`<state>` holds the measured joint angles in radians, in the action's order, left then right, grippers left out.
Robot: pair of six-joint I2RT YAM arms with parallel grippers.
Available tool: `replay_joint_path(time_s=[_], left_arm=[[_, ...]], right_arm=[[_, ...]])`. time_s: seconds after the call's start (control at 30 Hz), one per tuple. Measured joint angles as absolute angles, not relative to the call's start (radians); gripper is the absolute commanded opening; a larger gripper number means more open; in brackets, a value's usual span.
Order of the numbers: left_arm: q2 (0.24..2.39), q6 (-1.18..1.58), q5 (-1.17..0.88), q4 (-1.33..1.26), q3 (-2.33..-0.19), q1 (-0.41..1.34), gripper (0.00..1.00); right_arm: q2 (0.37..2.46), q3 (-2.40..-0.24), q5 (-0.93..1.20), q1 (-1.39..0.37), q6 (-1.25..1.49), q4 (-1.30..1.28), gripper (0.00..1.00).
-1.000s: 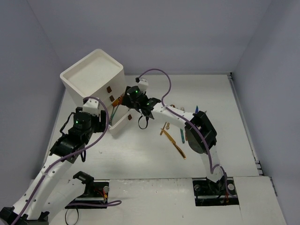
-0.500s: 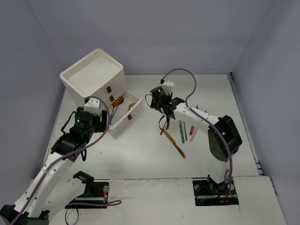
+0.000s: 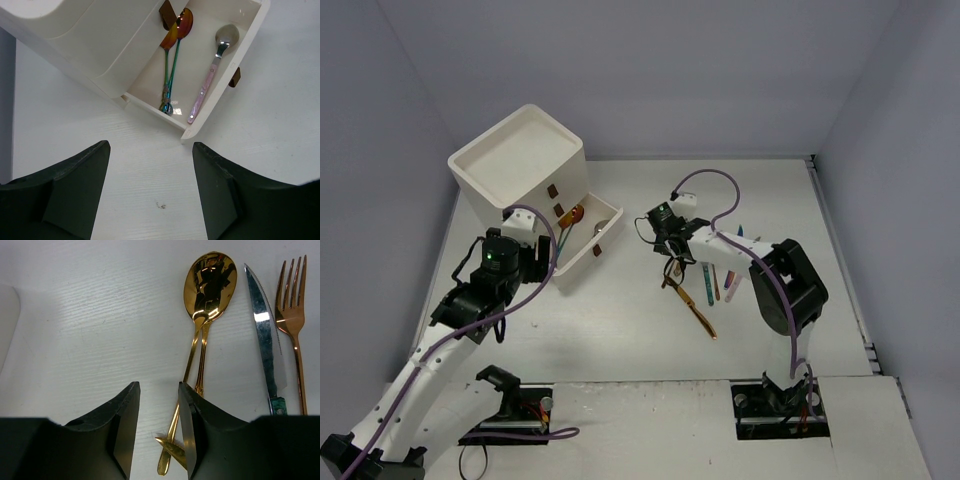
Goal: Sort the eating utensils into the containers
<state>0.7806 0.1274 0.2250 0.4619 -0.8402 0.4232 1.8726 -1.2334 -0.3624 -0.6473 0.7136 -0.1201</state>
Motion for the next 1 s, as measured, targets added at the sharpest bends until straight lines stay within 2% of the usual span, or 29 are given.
replay_joint_path(time_s=[0.4,0.73,0.93,1.0], left_arm=[[0.783,0.128,0.215,0.466,-0.84,0.423,0.64],[0.783,0.128,0.214,0.467,-0.84,0.423,0.64],[0.783,0.128,0.214,0.467,-0.84,0.423,0.64],[0.783,0.128,0.214,0.467,-0.84,0.423,0.64]], right_arm=[[1.897,-1.204,-0.37,-0.643,0.762,-0.119,0.33],[1.934,-1.205,-0.371,-0.629,0.778,-0.108,0.28],[1.951,-1.219,-0.374,-0.62,0.782,-0.107,0.19],[1.959,-1.23,-0.376,-0.616,0.781,-0.107,0.1]])
